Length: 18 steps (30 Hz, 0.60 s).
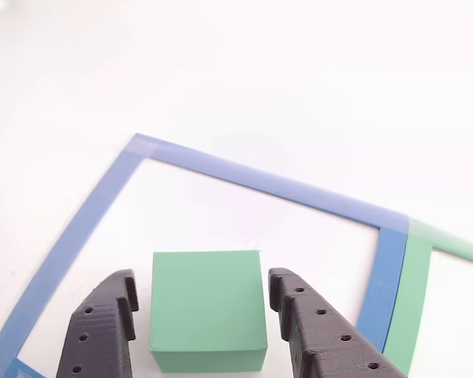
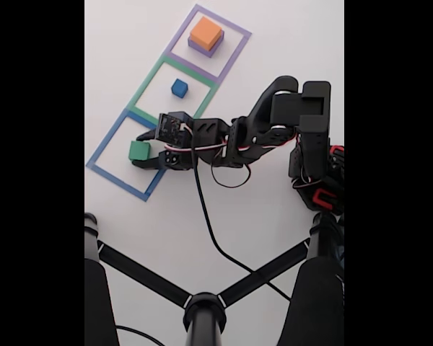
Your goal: Tower of hanoi
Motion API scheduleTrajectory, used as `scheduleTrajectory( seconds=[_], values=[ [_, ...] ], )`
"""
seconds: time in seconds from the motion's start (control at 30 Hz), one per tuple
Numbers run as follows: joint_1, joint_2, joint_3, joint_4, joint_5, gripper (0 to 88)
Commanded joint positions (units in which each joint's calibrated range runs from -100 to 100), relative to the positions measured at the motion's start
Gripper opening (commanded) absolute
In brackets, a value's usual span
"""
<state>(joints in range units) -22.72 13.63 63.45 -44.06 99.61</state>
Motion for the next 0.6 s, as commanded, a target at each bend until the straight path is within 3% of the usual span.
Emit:
scheduleTrajectory(
  seconds=[0.0, 0.3, 0.4, 0.57],
  values=[
    [-0.35, -0.25, -2.07, -2.11, 0.39, 21.1],
    [0.26, -7.22, -1.97, 1.28, 0.39, 26.5],
    [0.80, -15.24, -1.88, 9.86, 0.39, 25.0],
    [3.54, -32.22, -5.61, 35.76, 0.39, 19.0]
  ],
)
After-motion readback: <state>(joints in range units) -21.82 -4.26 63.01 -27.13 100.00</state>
